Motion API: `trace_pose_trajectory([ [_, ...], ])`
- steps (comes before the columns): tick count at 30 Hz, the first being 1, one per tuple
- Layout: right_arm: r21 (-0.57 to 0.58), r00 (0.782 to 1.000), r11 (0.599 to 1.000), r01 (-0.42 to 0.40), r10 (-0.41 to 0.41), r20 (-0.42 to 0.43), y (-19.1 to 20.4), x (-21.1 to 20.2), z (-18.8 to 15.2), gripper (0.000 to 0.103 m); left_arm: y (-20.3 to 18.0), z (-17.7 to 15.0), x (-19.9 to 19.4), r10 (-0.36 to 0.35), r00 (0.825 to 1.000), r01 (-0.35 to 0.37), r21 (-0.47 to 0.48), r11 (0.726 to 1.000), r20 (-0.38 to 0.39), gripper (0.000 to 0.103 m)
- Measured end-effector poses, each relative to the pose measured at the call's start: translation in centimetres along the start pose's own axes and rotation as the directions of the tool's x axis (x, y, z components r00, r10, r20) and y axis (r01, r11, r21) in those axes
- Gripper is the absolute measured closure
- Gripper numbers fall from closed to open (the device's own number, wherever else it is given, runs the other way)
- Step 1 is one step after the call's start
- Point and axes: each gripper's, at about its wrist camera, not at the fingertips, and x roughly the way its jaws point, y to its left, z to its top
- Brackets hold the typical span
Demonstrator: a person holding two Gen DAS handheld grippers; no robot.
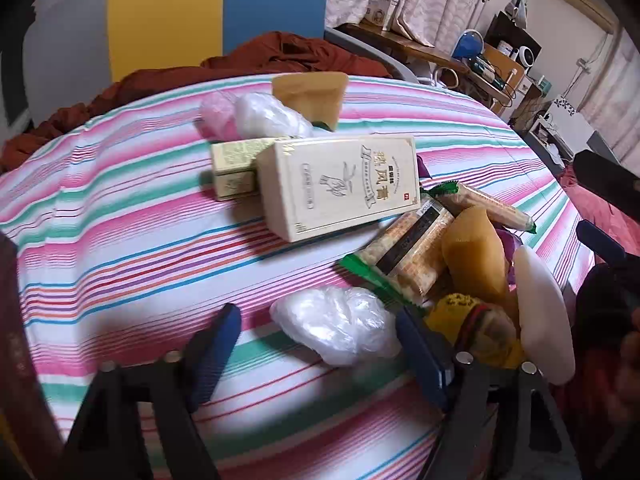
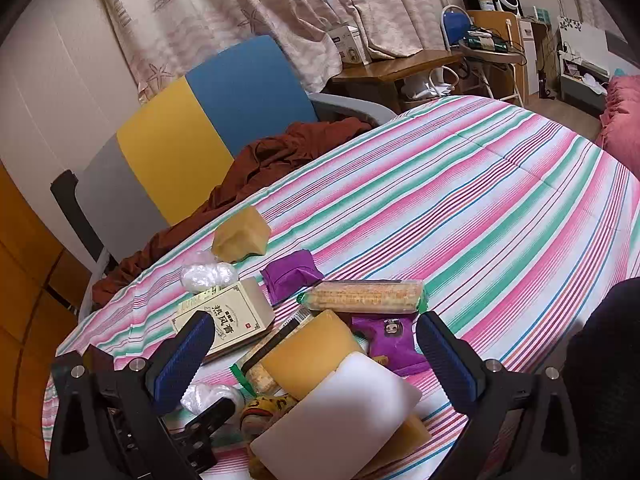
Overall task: Organize objects
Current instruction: 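Grasp the clear plastic bag bundle with the left tool, then lift the plastic bundle with left tool while right tool grasps the white foam block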
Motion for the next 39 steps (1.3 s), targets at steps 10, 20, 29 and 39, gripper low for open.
trace_pose_trajectory([
  [10, -0.016, 1.000, 1.000, 0.008, -0.008, -0.005, 0.3, 0.1, 0.0, 0.000, 1.9, -2.4, -0.8, -0.059, 0.996, 0.060, -0.016, 0.998, 0.062, 0.063],
  [20, 0.072, 0.999, 0.997, 0.021, -0.018, -0.045, -1.1, 0.5, -0.1, 0.000, 2.0, -6.7, -3.2, 0.017, 0.991, -0.022, 0.035, 0.999, 0.133, 0.065],
  [29, 0.080, 0.981, 0.984, 0.159, -0.149, -0.121, -1.5, -0.6, -1.4, 0.000, 2.0, -6.8, -2.8, 0.017, 0.987, -0.029, 0.071, 0.997, 0.161, 0.065],
  [39, -0.012, 0.955, 0.975, 0.222, -0.219, -0.198, -0.2, 1.2, -2.4, 0.009, 2.3, -7.0, -2.9, -0.002, 0.983, -0.010, 0.061, 0.998, 0.182, 0.065],
])
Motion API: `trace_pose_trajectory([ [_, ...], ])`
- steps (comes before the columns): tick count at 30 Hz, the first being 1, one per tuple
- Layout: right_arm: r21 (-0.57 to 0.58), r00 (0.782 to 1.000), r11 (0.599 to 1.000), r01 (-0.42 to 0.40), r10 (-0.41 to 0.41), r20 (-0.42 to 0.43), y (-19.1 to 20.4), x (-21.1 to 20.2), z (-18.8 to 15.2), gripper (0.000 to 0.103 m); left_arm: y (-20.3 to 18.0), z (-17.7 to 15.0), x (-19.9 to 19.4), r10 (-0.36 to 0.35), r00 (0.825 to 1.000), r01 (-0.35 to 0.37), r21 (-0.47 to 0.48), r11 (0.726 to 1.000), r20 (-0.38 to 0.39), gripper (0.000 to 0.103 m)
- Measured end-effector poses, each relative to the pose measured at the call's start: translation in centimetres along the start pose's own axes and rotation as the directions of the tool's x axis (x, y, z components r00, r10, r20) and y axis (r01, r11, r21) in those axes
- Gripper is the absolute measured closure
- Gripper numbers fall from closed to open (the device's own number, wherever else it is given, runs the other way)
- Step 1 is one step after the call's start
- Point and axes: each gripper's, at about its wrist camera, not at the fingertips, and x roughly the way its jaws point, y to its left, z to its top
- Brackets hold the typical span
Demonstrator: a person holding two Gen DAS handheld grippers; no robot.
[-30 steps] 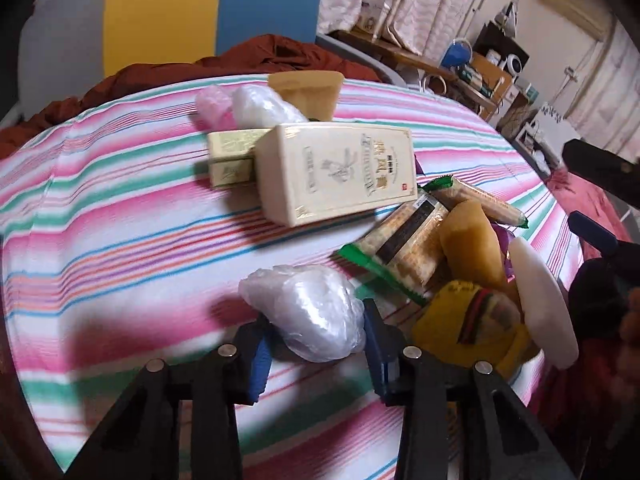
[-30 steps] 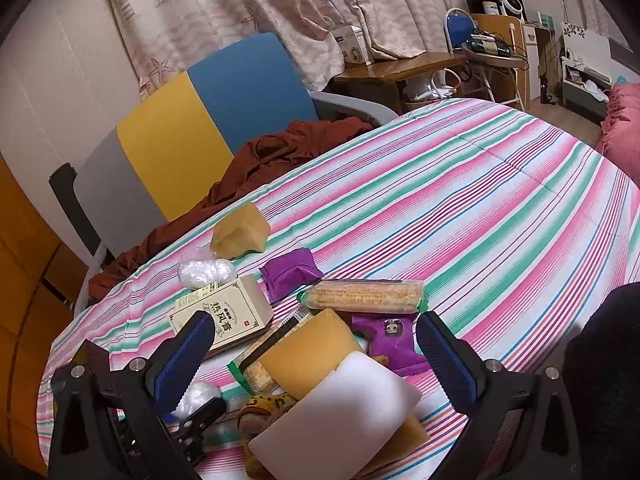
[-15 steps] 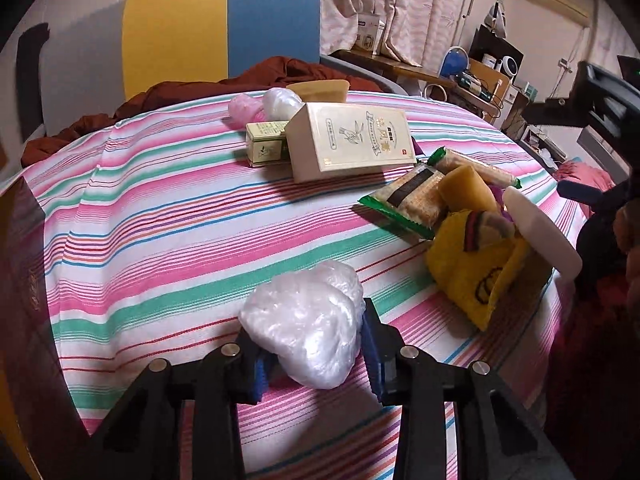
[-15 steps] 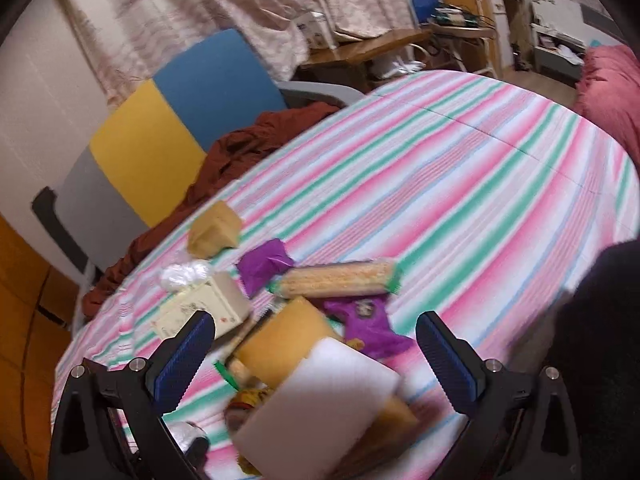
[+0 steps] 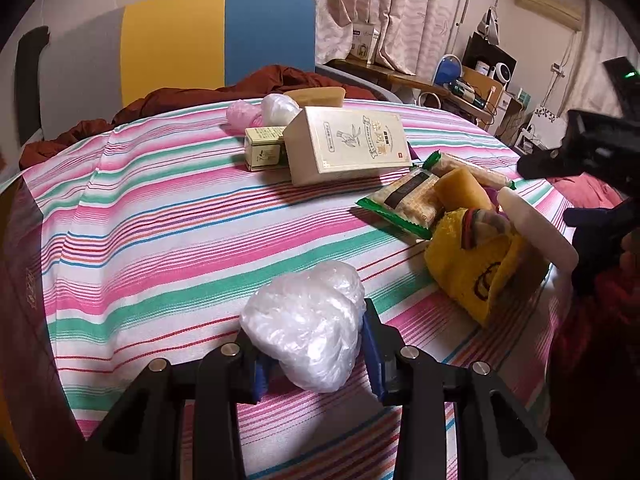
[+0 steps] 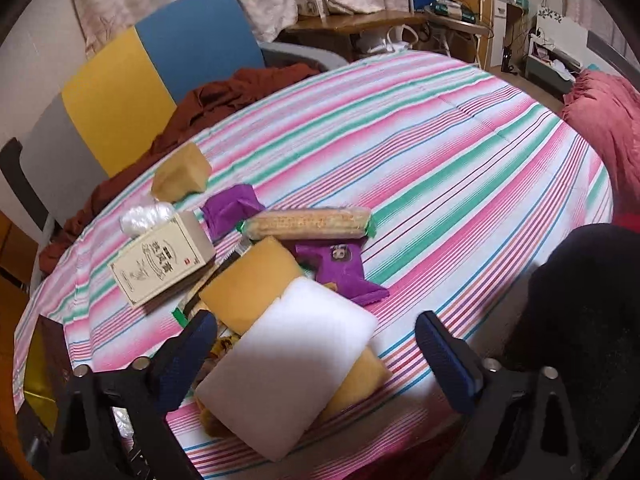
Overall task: Organize objects
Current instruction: 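Lift the plastic bundle with left tool while right tool grasps the white foam block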
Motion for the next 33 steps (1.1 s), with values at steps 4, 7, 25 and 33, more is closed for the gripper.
trace_pose_trajectory([
  [4, -0.024, 1.000, 1.000, -0.008, 0.008, -0.008, 0.7, 0.7, -0.1, 0.037, 0.0, -0.1, 0.0, 0.004, 1.000, -0.004, 0.004, 1.000, 0.006, 0.064],
  [7, -0.079, 1.000, 0.997, -0.002, 0.004, 0.027, 1.8, 0.5, -0.4, 0.043, 0.0, -0.2, 0.0, 0.004, 1.000, -0.004, 0.004, 1.000, 0.008, 0.063],
  [25, 0.026, 0.984, 0.986, -0.162, 0.164, -0.073, 0.7, 1.9, -0.3, 0.011, -0.4, -0.5, -0.1, 0.031, 0.999, -0.032, 0.025, 0.999, 0.016, 0.063],
  [33, 0.010, 0.991, 0.992, -0.126, 0.126, 0.045, 1.0, 0.3, -0.3, 0.035, -0.4, -0.6, -0.2, 0.033, 0.999, -0.033, 0.023, 0.999, 0.017, 0.063],
])
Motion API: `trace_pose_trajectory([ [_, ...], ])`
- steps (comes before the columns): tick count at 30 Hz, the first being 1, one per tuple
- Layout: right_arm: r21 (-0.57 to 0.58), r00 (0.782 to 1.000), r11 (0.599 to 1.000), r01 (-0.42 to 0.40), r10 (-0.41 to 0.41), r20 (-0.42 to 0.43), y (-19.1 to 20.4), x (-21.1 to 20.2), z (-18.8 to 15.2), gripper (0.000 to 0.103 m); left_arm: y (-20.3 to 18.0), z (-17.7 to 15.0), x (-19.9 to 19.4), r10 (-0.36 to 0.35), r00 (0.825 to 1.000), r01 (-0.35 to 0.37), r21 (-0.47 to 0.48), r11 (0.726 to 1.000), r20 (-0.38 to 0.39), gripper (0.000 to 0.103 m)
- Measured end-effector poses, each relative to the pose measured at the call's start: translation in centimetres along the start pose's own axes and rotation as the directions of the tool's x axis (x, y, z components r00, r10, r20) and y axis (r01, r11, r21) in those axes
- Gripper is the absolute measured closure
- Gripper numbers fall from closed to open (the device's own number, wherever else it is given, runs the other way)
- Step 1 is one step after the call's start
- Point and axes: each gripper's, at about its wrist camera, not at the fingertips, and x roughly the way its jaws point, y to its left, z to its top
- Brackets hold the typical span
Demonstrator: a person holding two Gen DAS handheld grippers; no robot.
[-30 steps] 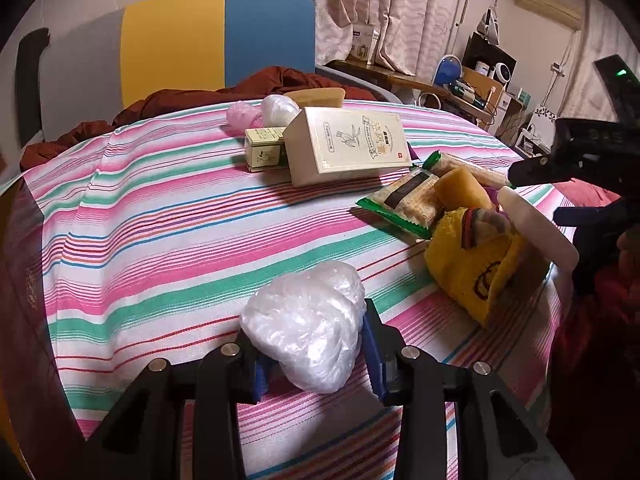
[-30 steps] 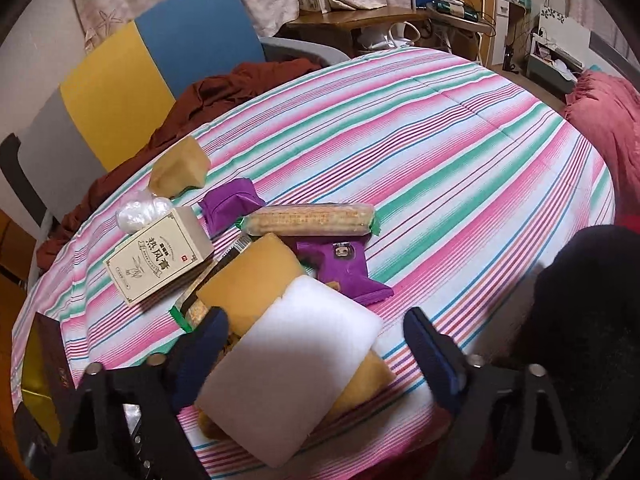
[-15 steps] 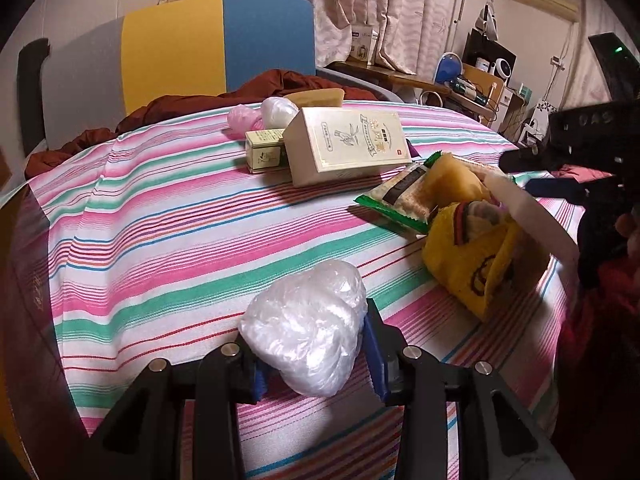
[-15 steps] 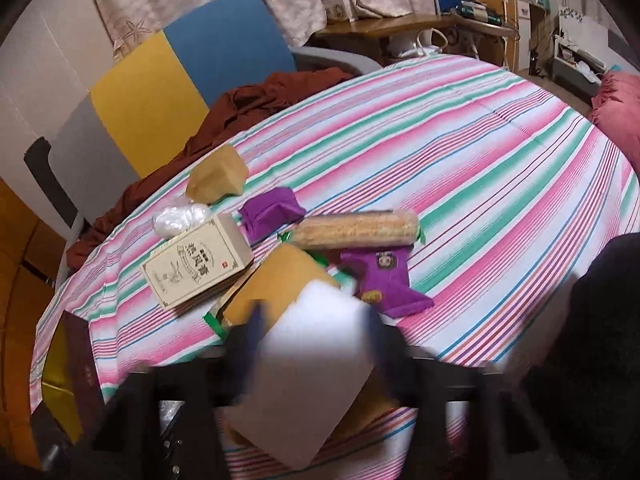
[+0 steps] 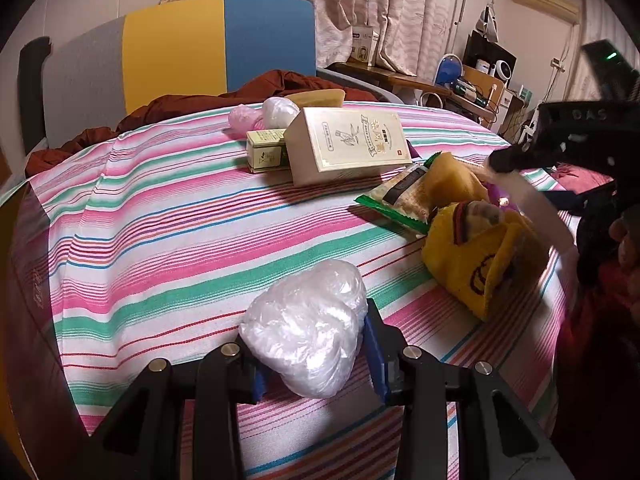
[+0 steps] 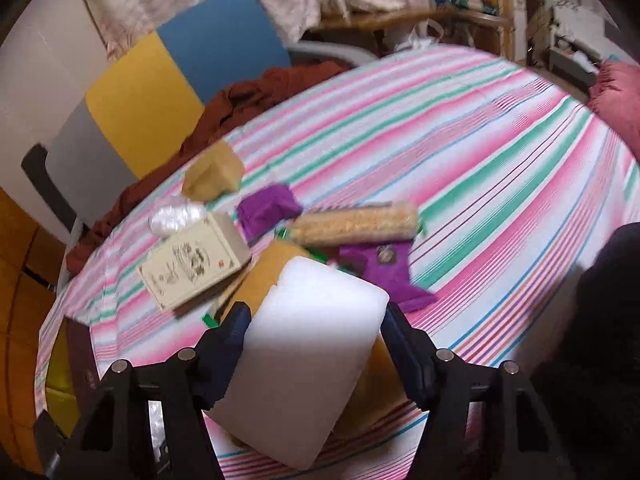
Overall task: Organize objects
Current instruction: 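Lift the plastic bundle with left tool while right tool grasps the white foam block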
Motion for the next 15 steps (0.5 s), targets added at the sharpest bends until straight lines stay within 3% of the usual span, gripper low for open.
trace_pose_trajectory([
  [6, -0.025, 0.995, 0.999, -0.040, 0.042, 0.090, 0.1, -2.7, -0.2, 0.035, -0.2, 0.0, -0.2, 0.007, 1.000, -0.007, 0.016, 1.000, -0.005, 0.065],
  [10, -0.085, 0.993, 0.994, -0.068, 0.076, 0.085, 1.3, -2.9, -0.6, 0.035, 0.0, 0.1, -1.0, 0.002, 1.000, -0.002, 0.006, 1.000, -0.011, 0.067],
  [15, -0.141, 0.990, 0.983, -0.121, 0.129, 0.054, 2.8, -3.3, -1.6, 0.035, 0.5, 1.2, -5.0, -0.001, 0.998, 0.002, -0.014, 1.000, 0.068, 0.066],
])
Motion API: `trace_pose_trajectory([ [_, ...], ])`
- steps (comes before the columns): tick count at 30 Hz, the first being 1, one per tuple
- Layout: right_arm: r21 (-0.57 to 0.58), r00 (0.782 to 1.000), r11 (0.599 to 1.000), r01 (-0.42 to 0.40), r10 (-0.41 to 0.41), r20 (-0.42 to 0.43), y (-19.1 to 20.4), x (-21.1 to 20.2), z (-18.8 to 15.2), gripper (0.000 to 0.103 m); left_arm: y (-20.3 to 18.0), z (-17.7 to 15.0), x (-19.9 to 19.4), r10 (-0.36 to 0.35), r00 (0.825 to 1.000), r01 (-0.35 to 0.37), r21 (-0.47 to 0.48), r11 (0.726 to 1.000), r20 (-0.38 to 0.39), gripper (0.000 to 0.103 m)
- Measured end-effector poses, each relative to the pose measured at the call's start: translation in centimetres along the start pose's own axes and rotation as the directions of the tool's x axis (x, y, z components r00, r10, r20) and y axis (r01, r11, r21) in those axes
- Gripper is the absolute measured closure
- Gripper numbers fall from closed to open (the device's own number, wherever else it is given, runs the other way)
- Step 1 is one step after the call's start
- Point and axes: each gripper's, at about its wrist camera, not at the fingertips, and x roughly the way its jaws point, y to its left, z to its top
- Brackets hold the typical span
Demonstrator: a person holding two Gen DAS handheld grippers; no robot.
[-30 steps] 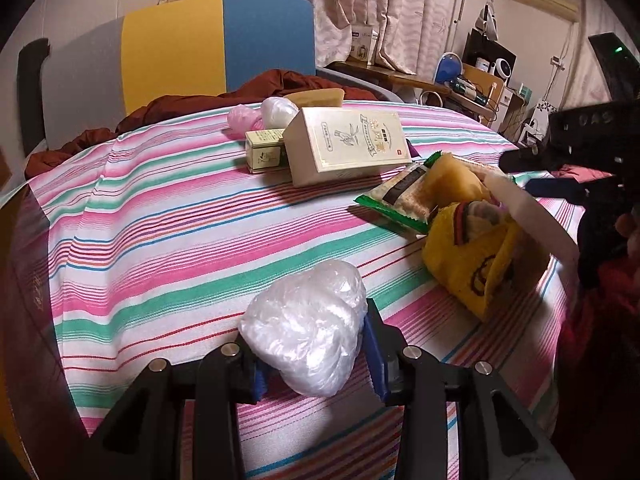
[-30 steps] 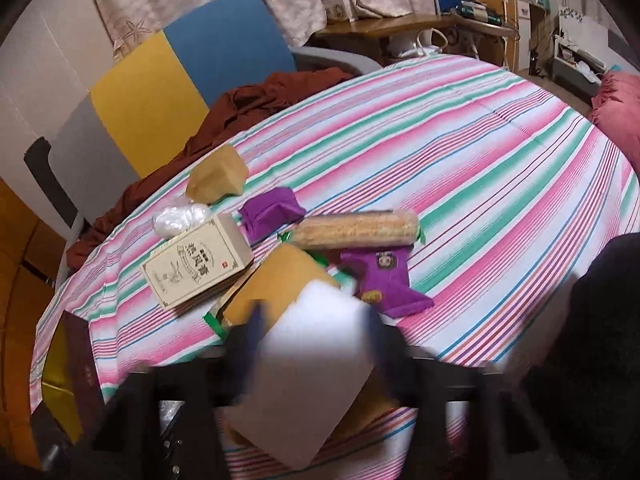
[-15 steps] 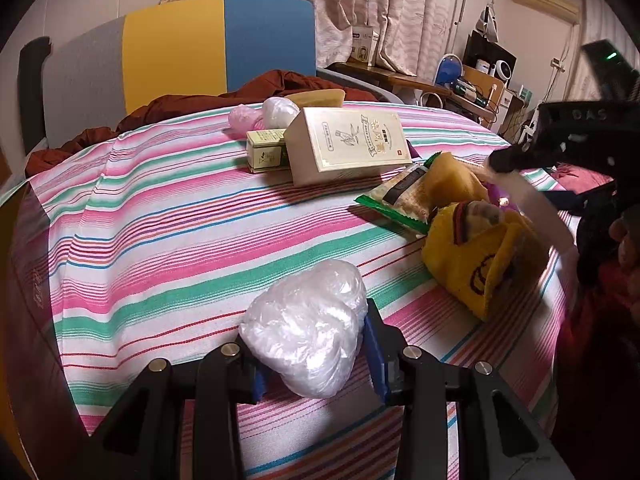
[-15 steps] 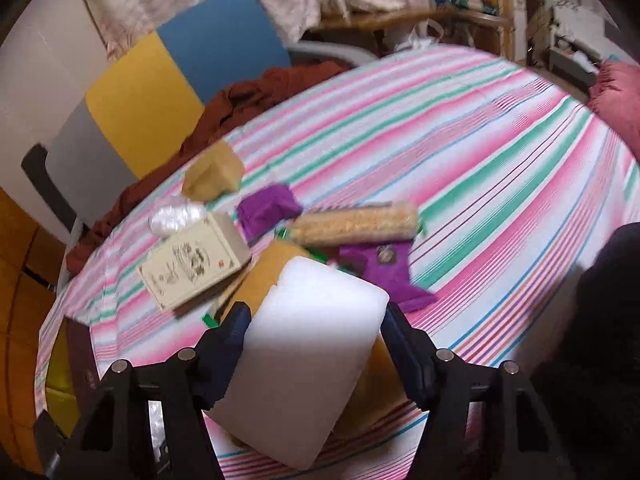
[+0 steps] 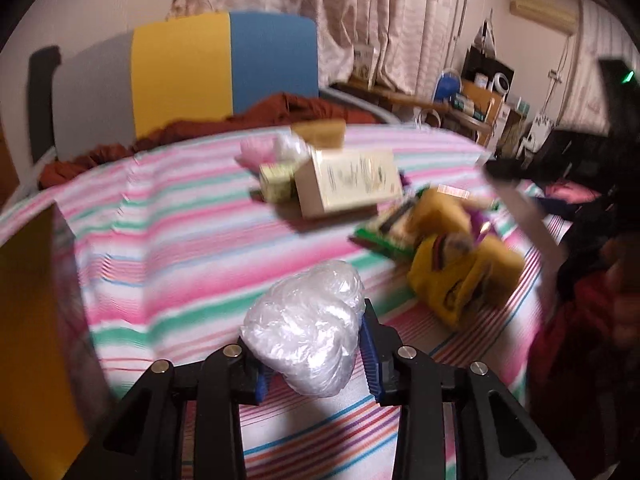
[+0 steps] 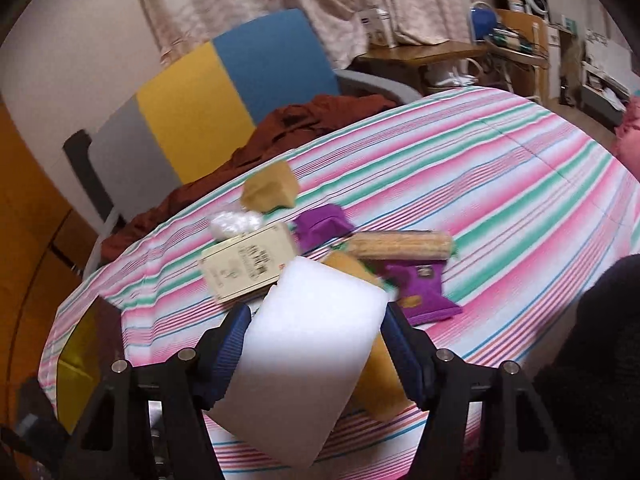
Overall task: Organize objects
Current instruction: 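Lift the plastic bundle with left tool while right tool grasps the white foam block, then release bundle into gold tray with left tool while right tool releases foam block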
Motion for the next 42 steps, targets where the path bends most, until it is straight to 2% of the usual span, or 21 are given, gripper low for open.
trace_pose_trajectory([
  [5, -0.104, 0.996, 0.991, -0.086, 0.083, -0.026, 4.1, 0.4, 0.0, 0.035, 2.2, 0.3, -4.2, 0.044, 0.998, -0.042, -0.051, 0.998, 0.044, 0.066],
  [10, -0.225, 0.984, 0.958, -0.178, 0.168, -0.062, 9.6, 0.8, -0.4, 0.035, 6.3, 0.0, -8.3, 0.143, 0.986, -0.128, -0.160, 0.979, 0.085, 0.066],
  [11, -0.248, 0.978, 0.947, -0.205, 0.191, -0.078, 11.1, 1.1, -0.6, 0.035, 7.4, -0.1, -9.3, 0.195, 0.977, -0.174, -0.197, 0.965, 0.091, 0.066],
  [14, -0.300, 0.964, 0.917, -0.262, 0.236, -0.122, 14.3, 1.7, -1.2, 0.035, 10.2, -1.1, -11.8, 0.282, 0.954, -0.250, -0.250, 0.935, 0.101, 0.066],
  [16, -0.345, 0.954, 0.891, -0.294, 0.256, -0.153, 16.9, 2.3, -2.0, 0.035, 12.3, -2.1, -13.2, 0.350, 0.932, -0.312, -0.286, 0.906, 0.091, 0.066],
  [21, -0.431, 0.919, 0.815, -0.387, 0.306, -0.248, 23.3, 3.8, -4.5, 0.035, 17.1, -5.6, -16.3, 0.489, 0.872, -0.444, -0.373, 0.814, 0.030, 0.065],
  [23, -0.464, 0.908, 0.785, -0.411, 0.307, -0.286, 25.8, 4.6, -5.8, 0.035, 19.0, -7.2, -17.2, 0.537, 0.844, -0.494, -0.406, 0.769, -0.009, 0.065],
  [26, -0.501, 0.890, 0.743, -0.444, 0.302, -0.341, 29.0, 5.7, -7.7, 0.035, 20.7, -9.5, -18.1, 0.571, 0.819, -0.534, -0.441, 0.721, -0.057, 0.064],
  [28, -0.513, 0.883, 0.727, -0.456, 0.296, -0.365, 30.6, 6.3, -8.6, 0.035, 21.4, -10.7, -18.5, 0.574, 0.814, -0.545, -0.457, 0.703, -0.087, 0.064],
  [30, -0.517, 0.869, 0.711, -0.477, 0.296, -0.396, 32.7, 7.1, -9.3, 0.033, 21.8, -11.6, -18.9, 0.580, 0.808, -0.553, -0.467, 0.690, -0.101, 0.056],
  [32, -0.521, 0.861, 0.695, -0.494, 0.309, -0.404, 34.5, 7.3, -9.8, 0.028, 21.9, -11.9, -19.1, 0.585, 0.804, -0.557, -0.478, 0.679, -0.106, 0.034],
  [33, -0.519, 0.857, 0.692, -0.502, 0.319, -0.404, 35.1, 7.3, -9.9, 0.024, 21.9, -12.1, -19.4, 0.589, 0.802, -0.556, -0.486, 0.674, -0.101, 0.030],
  [35, -0.504, 0.852, 0.697, -0.510, 0.331, -0.405, 36.1, 7.2, -10.1, 0.016, 21.6, -12.4, -20.3, 0.605, 0.792, -0.564, -0.487, 0.667, -0.089, 0.028],
  [38, -0.493, 0.844, 0.692, -0.527, 0.362, -0.395, 36.4, 6.7, -10.4, 0.013, 21.5, -12.4, -21.2, 0.625, 0.777, -0.573, -0.493, 0.655, -0.073, 0.026],
  [42, -0.514, 0.856, 0.690, -0.510, 0.351, -0.378, 35.4, 6.0, -10.6, 0.012, 21.2, -12.1, -22.7, 0.638, 0.768, -0.567, -0.518, 0.641, -0.050, 0.026],
])
